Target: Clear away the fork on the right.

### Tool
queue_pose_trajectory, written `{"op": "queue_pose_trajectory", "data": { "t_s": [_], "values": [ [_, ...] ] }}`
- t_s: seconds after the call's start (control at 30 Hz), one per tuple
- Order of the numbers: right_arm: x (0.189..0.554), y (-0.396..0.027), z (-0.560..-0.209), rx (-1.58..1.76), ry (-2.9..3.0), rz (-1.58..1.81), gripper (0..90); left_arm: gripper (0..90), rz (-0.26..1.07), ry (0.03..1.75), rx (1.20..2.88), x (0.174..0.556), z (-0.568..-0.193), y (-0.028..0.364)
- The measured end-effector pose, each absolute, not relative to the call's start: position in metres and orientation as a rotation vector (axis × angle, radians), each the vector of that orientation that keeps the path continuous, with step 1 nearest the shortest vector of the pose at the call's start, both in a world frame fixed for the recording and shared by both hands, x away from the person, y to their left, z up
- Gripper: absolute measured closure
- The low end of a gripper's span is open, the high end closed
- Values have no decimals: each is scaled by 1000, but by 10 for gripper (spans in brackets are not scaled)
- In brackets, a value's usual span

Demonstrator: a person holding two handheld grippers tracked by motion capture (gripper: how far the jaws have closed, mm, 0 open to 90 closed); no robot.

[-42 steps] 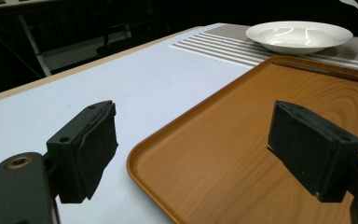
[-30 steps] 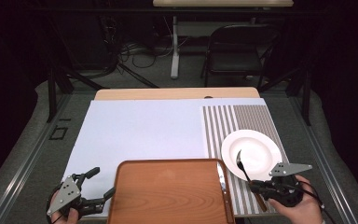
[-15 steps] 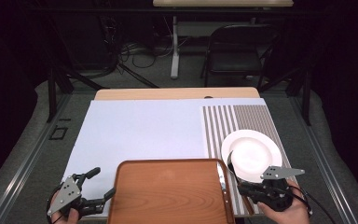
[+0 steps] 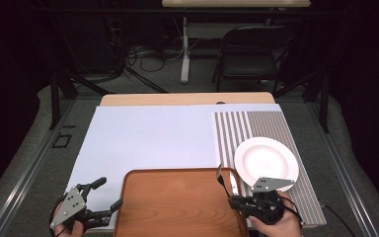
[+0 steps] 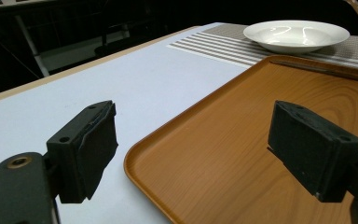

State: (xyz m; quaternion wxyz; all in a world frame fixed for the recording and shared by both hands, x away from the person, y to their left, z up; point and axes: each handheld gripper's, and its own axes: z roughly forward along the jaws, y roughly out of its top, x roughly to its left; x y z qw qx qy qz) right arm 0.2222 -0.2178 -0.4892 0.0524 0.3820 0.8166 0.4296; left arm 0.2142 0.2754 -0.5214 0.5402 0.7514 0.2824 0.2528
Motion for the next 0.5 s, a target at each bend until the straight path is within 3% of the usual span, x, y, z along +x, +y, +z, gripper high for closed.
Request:
{"op": "queue_pose_trajectory", "data": {
  "t_s": [0.5],
  "values": [
    [227,-199,-499,1219,2494,1245,779,152,601,661,1792,214,-521,275]
  ]
}}
